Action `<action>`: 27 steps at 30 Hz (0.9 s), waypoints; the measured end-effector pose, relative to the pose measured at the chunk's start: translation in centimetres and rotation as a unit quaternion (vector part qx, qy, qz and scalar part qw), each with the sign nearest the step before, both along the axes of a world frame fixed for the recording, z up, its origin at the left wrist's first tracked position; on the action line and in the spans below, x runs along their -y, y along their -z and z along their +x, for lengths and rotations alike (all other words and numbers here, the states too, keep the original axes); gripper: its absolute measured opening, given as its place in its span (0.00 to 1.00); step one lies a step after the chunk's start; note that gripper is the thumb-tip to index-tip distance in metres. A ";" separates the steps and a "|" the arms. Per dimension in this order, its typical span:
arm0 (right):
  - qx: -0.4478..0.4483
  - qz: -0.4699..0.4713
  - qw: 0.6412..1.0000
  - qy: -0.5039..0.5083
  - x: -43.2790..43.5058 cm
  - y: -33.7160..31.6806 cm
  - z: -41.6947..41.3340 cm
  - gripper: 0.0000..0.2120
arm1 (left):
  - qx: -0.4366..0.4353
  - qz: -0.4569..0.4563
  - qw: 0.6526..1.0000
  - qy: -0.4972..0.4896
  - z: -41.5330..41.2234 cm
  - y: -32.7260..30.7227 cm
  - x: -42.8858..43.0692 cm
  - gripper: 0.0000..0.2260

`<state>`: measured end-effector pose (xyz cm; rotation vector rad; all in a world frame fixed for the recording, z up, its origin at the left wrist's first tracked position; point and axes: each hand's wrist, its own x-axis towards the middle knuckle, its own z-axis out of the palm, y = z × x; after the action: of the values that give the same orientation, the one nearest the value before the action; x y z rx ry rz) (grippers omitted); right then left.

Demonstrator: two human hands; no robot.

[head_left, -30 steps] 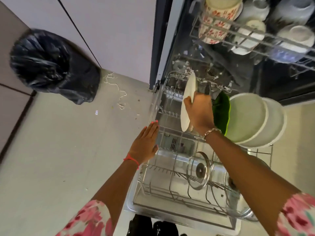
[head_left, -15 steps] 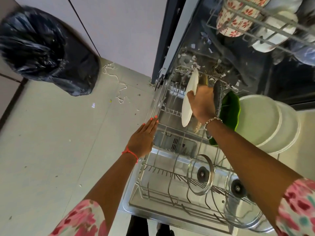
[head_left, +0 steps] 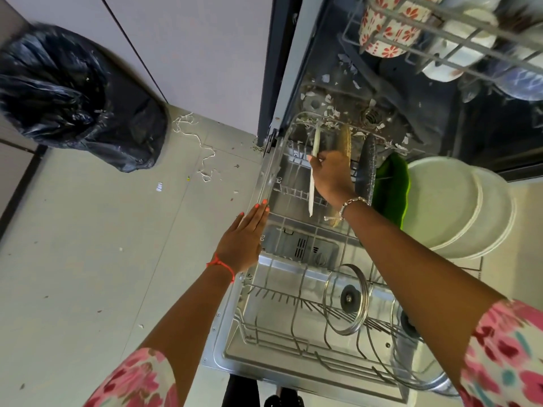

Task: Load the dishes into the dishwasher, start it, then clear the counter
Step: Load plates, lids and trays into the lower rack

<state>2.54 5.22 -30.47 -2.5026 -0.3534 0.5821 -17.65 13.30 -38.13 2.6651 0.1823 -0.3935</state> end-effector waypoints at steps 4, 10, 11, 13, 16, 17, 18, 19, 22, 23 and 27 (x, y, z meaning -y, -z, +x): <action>-0.029 0.005 0.999 -0.038 1.4 -1.5 -1.4 0.16 | -0.024 0.008 1.000 -0.018 0.2 -0.6 0.6 0.29; -0.068 0.140 0.987 0.030 6.3 -5.6 -5.7 0.15 | 0.004 -0.109 0.991 -0.074 -1.2 -3.9 3.9 0.26; -0.094 0.175 0.978 0.057 7.8 -6.3 -6.9 0.14 | 0.007 -0.140 0.985 -0.103 -1.8 -4.5 4.9 0.25; -0.154 0.224 0.957 0.105 11.0 -7.4 -9.6 0.10 | -0.020 -0.197 0.967 -0.163 -3.3 -5.5 6.7 0.22; -0.212 0.244 0.931 0.171 18.0 -8.2 -14.7 0.05 | -0.088 -0.312 0.921 -0.217 -6.9 -6.0 11.2 0.20; -0.227 0.247 0.922 0.192 20.4 -8.2 -16.5 0.07 | -0.102 -0.347 0.903 -0.230 -8.2 -6.1 12.9 0.20; -0.248 0.252 0.911 0.215 22.6 -7.7 -18.2 0.08 | -0.113 -0.374 0.889 -0.240 -9.5 -6.1 14.4 0.20; -0.266 0.252 0.899 0.238 25.1 -7.4 -20.0 0.09 | -0.121 -0.388 0.880 -0.245 -10.6 -6.0 16.1 0.20; -0.322 0.230 0.867 0.302 31.3 -5.6 -24.6 0.07 | -0.126 -0.409 0.860 -0.277 -13.1 -5.7 20.7 0.19; -0.337 0.217 0.857 0.323 32.9 -5.0 -25.8 0.06 | -0.124 -0.414 0.853 -0.291 -13.6 -5.6 21.8 0.19; -0.320 0.229 0.836 0.381 37.5 -2.2 -28.6 0.04 | -0.100 -0.415 0.830 -0.358 -14.6 -4.6 25.4 0.15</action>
<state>-26.03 -32.33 -28.29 -1.6374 0.6628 0.8125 -32.27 -12.10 -33.55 1.5387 0.8320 -0.3747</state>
